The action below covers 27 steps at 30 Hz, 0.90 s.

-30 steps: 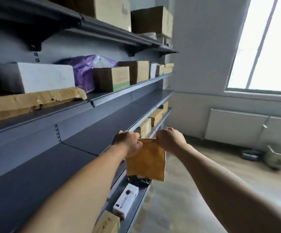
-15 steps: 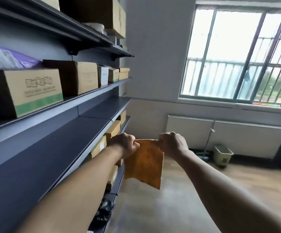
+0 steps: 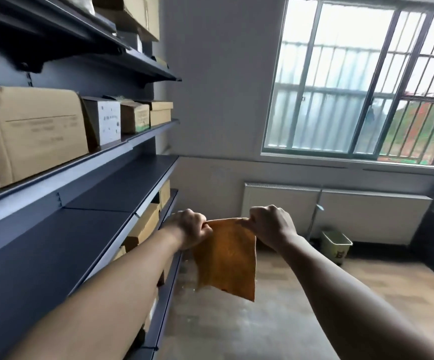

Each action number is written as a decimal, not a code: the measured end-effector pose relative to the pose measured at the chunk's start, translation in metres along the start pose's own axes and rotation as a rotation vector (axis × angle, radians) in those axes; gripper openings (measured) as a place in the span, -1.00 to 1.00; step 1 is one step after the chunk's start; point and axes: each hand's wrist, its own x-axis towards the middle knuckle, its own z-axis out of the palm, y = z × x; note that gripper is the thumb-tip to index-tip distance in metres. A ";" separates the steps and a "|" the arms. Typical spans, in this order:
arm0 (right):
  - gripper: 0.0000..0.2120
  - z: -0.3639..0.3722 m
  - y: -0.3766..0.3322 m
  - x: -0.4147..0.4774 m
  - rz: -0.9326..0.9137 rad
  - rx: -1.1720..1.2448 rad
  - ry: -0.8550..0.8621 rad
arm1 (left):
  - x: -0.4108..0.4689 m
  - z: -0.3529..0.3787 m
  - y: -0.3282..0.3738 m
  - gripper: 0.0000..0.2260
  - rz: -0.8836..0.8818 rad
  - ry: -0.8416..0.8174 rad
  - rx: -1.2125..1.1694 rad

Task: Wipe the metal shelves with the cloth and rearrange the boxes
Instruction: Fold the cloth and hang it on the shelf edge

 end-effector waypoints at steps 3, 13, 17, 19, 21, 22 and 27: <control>-0.54 0.031 0.013 0.065 -0.004 0.030 0.005 | 0.065 0.020 -0.025 -0.79 -0.027 -0.006 -0.027; -0.64 0.119 0.082 0.307 0.029 0.206 -0.029 | 0.305 0.052 -0.080 -0.75 -0.088 -0.014 -0.036; -0.69 0.139 0.089 0.394 0.006 0.230 0.008 | 0.383 0.054 -0.111 -0.77 -0.085 0.028 -0.037; -0.71 0.150 0.095 0.435 0.017 0.248 0.032 | 0.424 0.059 -0.127 -0.80 -0.108 0.090 -0.034; -0.74 0.162 0.104 0.475 0.029 0.291 0.067 | 0.466 0.066 -0.143 -0.82 -0.110 0.145 -0.068; -0.76 0.169 0.109 0.494 0.041 0.314 0.070 | 0.487 0.071 -0.149 -0.83 -0.103 0.164 -0.089; -0.80 0.209 0.131 0.595 0.085 0.382 0.092 | 0.606 0.101 -0.188 -0.80 -0.072 0.281 -0.214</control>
